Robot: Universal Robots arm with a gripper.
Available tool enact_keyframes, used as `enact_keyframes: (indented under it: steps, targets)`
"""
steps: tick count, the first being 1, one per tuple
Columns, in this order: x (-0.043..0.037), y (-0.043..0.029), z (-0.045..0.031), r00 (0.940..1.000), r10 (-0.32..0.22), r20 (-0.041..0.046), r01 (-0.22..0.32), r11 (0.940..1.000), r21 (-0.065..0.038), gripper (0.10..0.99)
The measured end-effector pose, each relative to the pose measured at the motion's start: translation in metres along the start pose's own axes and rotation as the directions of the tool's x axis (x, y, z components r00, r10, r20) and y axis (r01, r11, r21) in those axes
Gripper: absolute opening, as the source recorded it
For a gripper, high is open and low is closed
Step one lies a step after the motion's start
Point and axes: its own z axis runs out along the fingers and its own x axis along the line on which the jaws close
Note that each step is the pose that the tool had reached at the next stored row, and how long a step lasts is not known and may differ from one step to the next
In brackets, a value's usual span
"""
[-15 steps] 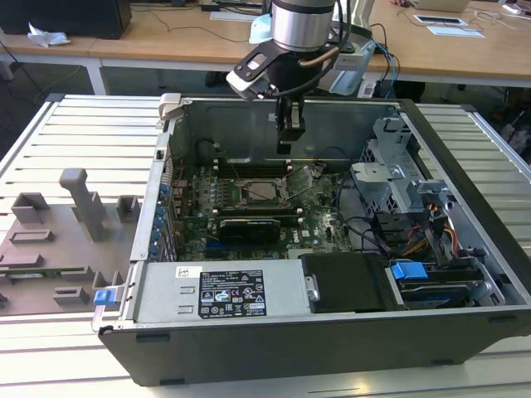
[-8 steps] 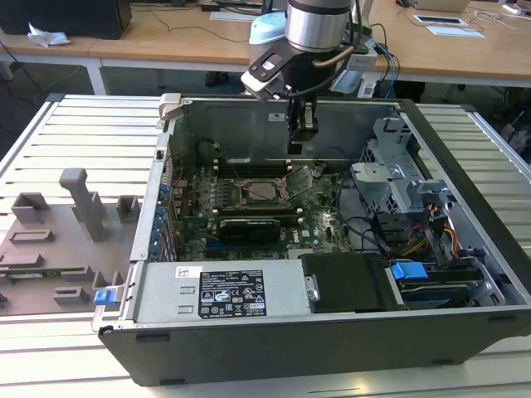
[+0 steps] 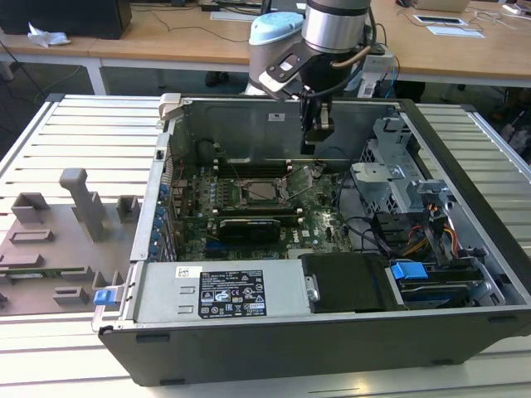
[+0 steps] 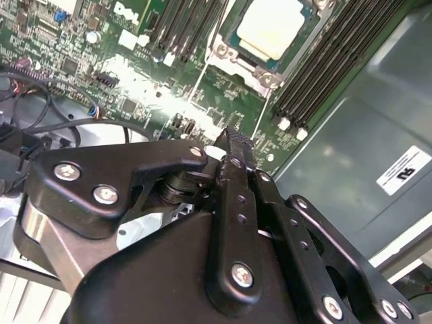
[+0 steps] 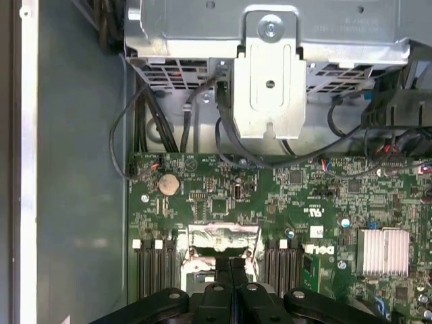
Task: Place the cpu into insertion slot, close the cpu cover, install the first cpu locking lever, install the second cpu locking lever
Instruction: 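Close the cpu cover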
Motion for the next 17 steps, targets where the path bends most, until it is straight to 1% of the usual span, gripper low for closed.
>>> enact_keyframes:
  steps: [3, 6, 15, 16, 17]
  targets:
    - [0.0, 0.0048, 0.0, 1.0, 0.0, 0.0, 0.0, 1.0, 0.001, 0.106]
    - [0.0, 0.0121, 0.0, 1.0, 0.0, 0.0, 0.0, 1.0, 0.002, 0.106]
    - [-0.0002, 0.0263, 0.0001, 1.0, 0.0, 0.0008, 0.0, 1.0, 0.002, 0.106]
    - [-0.0002, 0.031, 0.0001, 1.0, 0.0, 0.0009, 0.0, 1.0, 0.003, 0.106]
    - [-0.0003, 0.0336, 0.0001, 1.0, 0.0, 0.0008, 0.0, 1.0, 0.003, 0.106]
